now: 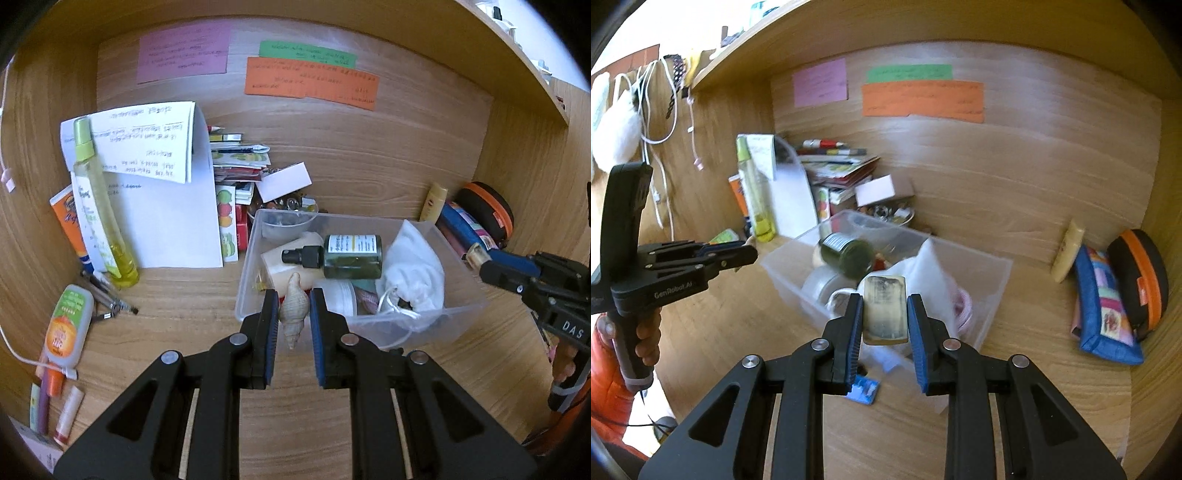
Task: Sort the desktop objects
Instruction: 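Lift and carry the seashell and beige block over the clear box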
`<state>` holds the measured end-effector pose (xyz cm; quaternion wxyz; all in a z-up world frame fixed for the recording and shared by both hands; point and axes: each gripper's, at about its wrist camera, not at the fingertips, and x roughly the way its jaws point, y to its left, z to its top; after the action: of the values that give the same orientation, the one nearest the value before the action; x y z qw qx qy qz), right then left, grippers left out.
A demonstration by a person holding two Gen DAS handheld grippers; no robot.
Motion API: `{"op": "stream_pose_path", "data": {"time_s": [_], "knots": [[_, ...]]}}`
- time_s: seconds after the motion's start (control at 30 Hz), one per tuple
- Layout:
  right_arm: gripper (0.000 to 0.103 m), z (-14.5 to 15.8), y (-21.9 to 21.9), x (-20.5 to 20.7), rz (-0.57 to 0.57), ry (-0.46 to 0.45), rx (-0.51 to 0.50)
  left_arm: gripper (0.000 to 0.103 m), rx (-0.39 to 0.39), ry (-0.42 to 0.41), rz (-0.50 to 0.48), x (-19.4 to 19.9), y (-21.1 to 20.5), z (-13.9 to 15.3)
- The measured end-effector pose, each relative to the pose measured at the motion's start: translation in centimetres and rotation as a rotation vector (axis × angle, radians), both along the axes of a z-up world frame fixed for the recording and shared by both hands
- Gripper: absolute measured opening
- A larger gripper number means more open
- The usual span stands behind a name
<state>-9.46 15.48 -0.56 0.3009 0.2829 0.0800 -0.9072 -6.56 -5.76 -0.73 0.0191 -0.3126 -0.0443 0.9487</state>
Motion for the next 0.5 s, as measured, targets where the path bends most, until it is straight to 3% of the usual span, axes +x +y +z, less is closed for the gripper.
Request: {"op": "stream_pose_path", "data": {"time_s": [0.5], "knots": [[0.022,-2.5,1.2,-4.2,-0.056,-0.07,0.021,0.016,0.019,-0.074,-0.009,-4.4,-0.1,-2.3]]}}
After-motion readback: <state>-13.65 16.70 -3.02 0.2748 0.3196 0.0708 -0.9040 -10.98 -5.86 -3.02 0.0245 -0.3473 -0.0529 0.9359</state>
